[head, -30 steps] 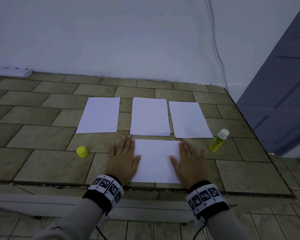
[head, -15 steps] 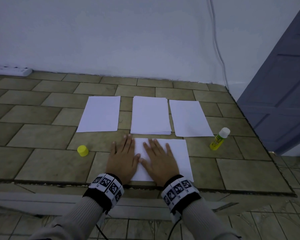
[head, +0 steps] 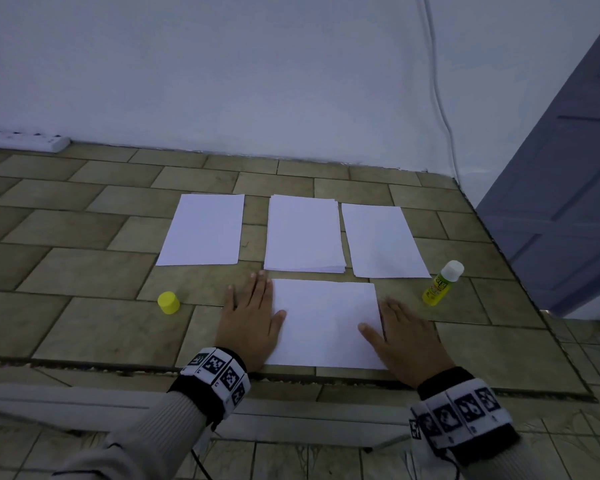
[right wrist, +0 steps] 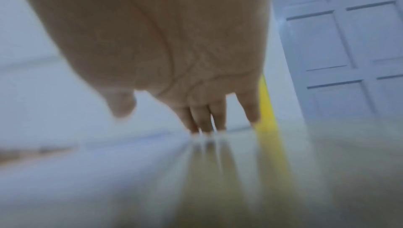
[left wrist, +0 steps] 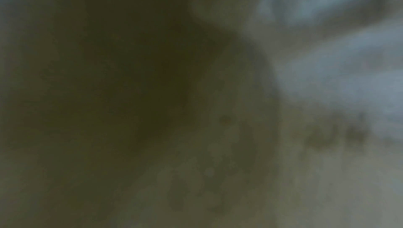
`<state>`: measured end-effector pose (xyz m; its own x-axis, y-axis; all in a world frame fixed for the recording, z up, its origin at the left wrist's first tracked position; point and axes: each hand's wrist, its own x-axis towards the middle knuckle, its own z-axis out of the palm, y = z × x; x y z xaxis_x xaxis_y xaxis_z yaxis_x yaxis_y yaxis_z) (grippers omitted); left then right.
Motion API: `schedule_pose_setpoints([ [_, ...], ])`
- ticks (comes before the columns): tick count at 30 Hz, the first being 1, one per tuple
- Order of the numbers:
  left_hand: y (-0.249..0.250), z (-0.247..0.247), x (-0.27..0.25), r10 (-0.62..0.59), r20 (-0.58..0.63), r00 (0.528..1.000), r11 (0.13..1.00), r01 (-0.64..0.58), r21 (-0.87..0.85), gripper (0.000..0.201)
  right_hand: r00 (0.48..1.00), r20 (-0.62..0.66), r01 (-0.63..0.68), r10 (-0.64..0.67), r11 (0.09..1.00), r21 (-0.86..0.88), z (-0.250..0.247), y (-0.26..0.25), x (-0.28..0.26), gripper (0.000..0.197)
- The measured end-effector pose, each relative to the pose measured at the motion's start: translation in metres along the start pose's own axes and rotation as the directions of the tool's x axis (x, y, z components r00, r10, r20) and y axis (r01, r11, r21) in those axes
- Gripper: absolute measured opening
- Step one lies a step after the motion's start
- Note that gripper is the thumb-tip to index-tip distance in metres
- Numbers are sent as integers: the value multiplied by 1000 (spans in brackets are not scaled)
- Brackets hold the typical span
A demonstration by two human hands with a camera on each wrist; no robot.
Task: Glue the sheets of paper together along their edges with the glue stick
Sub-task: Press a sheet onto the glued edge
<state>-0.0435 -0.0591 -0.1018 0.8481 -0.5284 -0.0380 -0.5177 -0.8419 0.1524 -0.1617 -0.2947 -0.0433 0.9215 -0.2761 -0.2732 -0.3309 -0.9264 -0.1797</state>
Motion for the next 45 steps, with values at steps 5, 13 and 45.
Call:
schedule_pose_setpoints([
  [5, 4, -7, -1, -14, 47, 999, 1000, 13, 19, 112, 956, 86, 276, -282, 958, 72, -37, -12, 4, 54],
  [13, 4, -12, -3, -2, 102, 995, 999, -3, 54, 121, 955, 74, 293, -287, 952, -85, -21, -33, 51, 49],
  [45, 3, -15, -7, 34, 91, 995, 999, -36, 23, 124, 955, -286, 226, -81, 825, 517, -136, -3, 94, 23],
])
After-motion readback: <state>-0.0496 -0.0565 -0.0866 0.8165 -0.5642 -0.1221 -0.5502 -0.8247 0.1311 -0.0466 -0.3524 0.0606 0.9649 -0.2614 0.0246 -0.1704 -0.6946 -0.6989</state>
